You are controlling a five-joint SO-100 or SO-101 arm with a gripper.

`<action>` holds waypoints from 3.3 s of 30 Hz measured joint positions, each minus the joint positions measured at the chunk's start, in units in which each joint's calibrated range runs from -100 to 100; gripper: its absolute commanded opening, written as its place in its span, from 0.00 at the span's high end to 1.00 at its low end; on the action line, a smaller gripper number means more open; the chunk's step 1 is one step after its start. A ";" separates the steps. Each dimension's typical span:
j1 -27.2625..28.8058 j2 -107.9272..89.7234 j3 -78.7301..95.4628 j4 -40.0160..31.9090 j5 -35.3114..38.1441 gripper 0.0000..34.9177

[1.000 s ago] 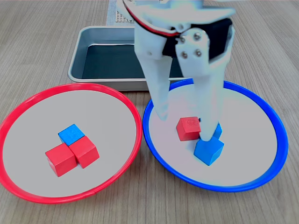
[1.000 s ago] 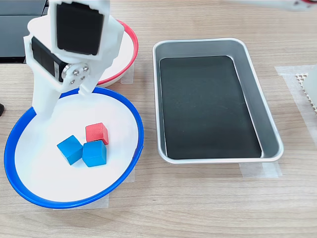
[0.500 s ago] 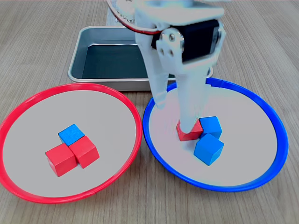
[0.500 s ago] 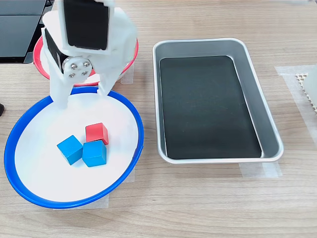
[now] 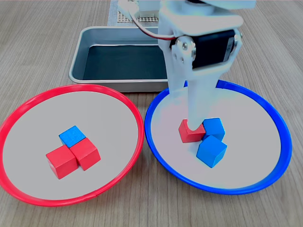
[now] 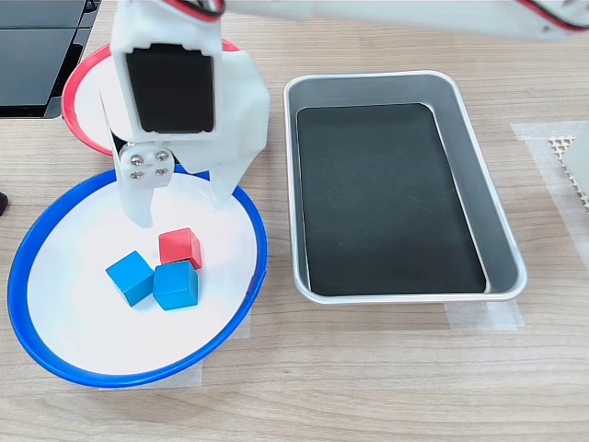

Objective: Relocate any misplaced blocks to their matching dishes.

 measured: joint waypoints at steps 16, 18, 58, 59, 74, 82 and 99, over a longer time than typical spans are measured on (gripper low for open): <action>0.44 3.84 -2.54 -1.06 -0.39 0.56; 0.44 3.84 -2.54 -1.31 -0.39 0.56; -2.30 10.57 -8.44 -2.20 -1.03 0.91; -2.39 10.57 -8.62 -2.20 -1.03 0.92; -2.57 10.57 -9.07 -2.20 -0.88 0.99; -2.57 7.84 -9.07 -2.20 0.63 0.99; 6.28 2.30 -7.53 -7.59 10.94 0.99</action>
